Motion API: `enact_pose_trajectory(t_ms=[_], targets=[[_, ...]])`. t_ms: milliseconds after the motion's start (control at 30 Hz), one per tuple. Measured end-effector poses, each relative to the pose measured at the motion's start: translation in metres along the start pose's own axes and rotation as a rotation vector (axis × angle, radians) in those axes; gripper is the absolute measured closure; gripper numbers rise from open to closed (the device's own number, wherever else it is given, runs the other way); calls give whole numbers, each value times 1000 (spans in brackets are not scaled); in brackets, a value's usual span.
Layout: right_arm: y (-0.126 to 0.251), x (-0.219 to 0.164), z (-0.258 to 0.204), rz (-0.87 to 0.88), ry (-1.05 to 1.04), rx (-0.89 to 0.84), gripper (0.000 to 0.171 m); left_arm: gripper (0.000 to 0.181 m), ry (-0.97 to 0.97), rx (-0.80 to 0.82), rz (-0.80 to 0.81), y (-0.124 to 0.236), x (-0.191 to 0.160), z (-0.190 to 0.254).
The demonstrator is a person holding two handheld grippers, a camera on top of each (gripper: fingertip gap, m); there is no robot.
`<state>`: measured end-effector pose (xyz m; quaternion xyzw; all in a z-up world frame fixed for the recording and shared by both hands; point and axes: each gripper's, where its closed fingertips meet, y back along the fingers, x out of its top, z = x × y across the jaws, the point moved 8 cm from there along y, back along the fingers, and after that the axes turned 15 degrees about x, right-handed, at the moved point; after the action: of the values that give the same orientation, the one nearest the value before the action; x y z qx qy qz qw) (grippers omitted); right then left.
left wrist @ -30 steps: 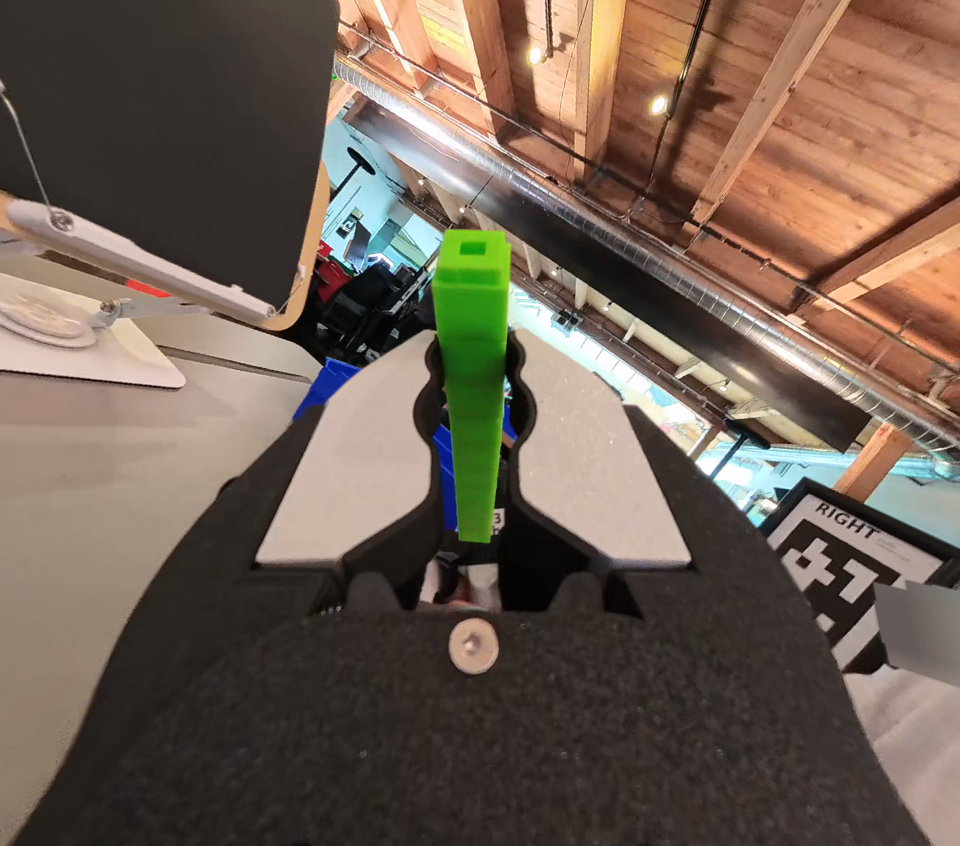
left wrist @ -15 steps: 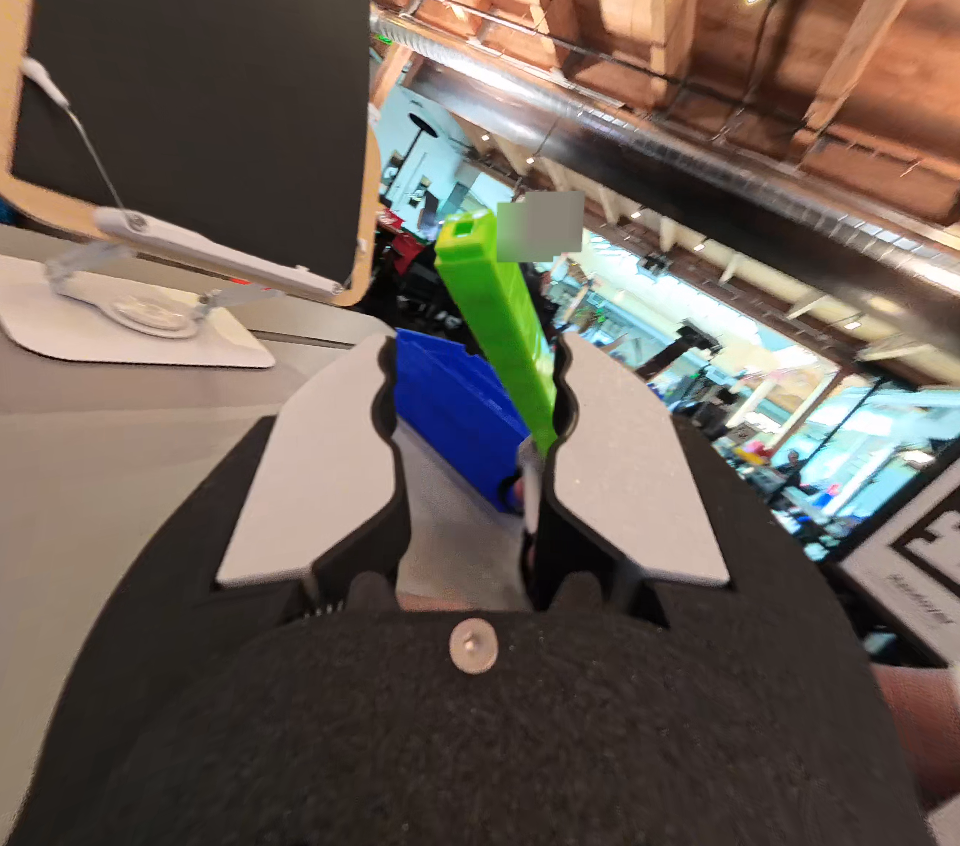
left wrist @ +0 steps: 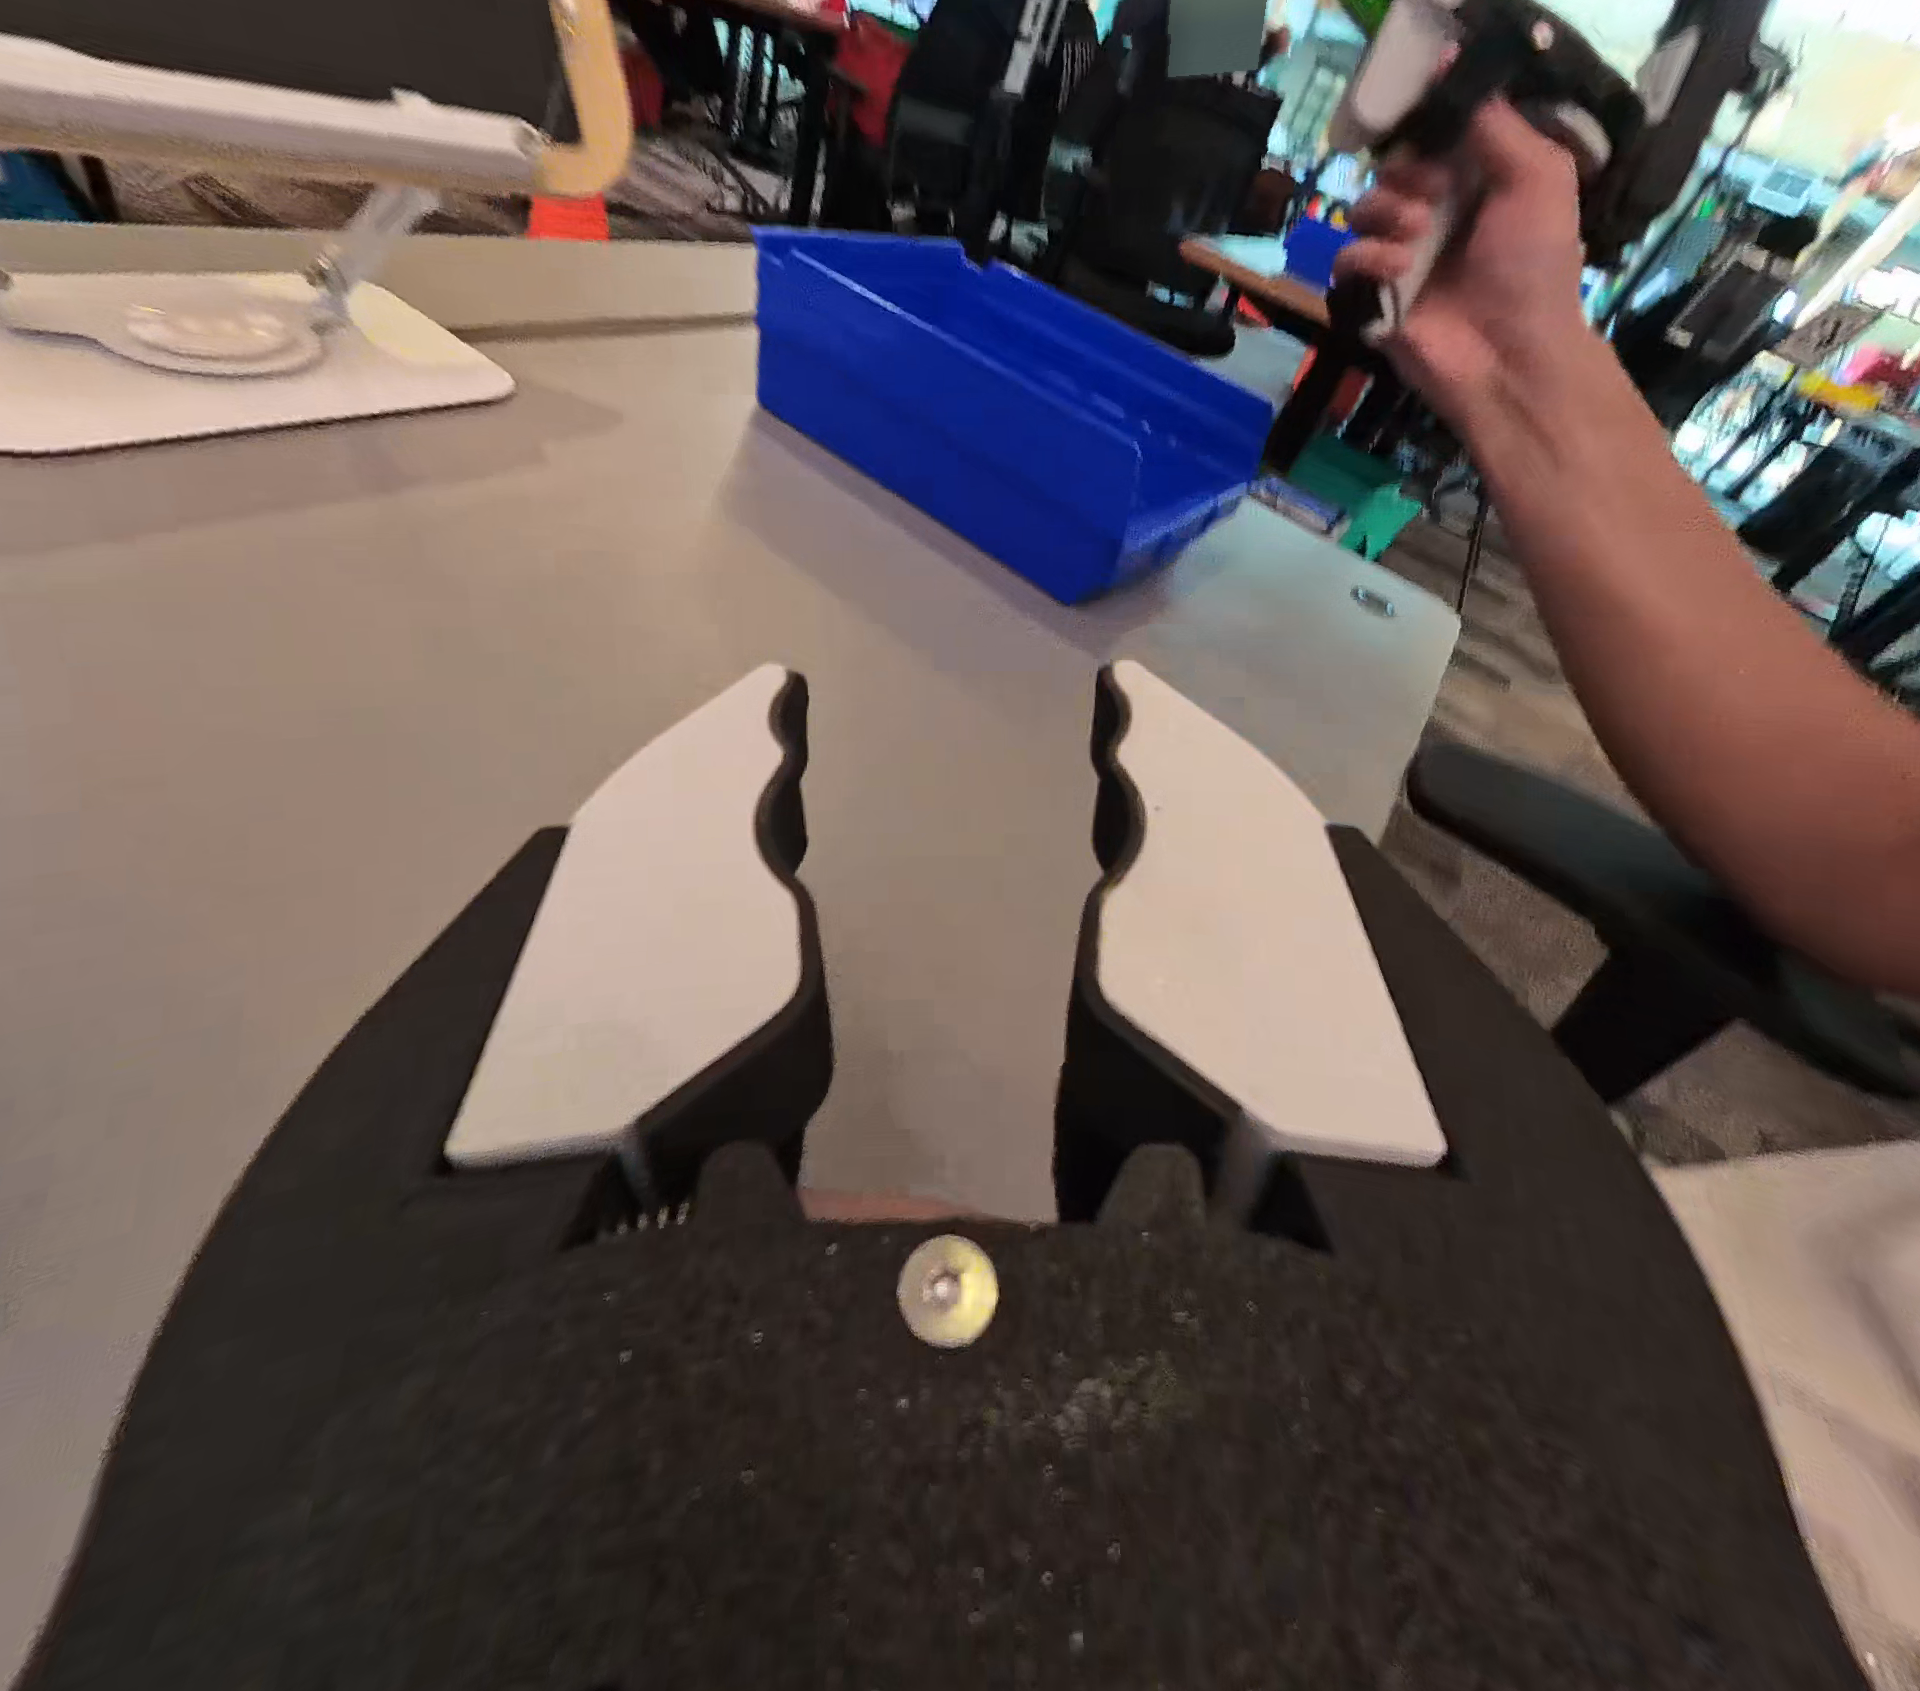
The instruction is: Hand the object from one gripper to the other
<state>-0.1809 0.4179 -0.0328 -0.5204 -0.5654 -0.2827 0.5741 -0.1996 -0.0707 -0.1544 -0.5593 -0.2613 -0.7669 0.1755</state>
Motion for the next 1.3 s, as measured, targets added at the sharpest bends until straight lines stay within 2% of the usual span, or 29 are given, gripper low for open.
enact_pose_trajectory(t_ms=[67, 167, 367, 533, 700, 900, 1167, 1300], targets=[[7, -11, 21, -101, 20, -112, 148, 129, -59, -1, -24, -1, -7, 13], [3, -42, 37, -237, -41, -140, 148, 129, -143, -4, -33, -4, -12, 26], [-22, -97, 30, -449, -49, -153, 147, 131, -235, 12, -49, -7, -19, 34], [-36, -120, 16, -614, 67, -212, 147, 132, -219, 8, -55, -7, -20, 30], [-48, -146, 12, -753, 96, -226, 147, 132, -219, 12, -56, -8, -20, 28], [-56, -170, 9, -914, 40, -177, 147, 132, -246, 14, -75, -9, -23, 30], [-56, -200, 9, -1310, -38, -98, 144, 131, -252, 19, -97, -12, -28, 29], [-56, -211, 11, -1400, -84, -66, 143, 131, -261, 26, -96, -12, -28, 29]])
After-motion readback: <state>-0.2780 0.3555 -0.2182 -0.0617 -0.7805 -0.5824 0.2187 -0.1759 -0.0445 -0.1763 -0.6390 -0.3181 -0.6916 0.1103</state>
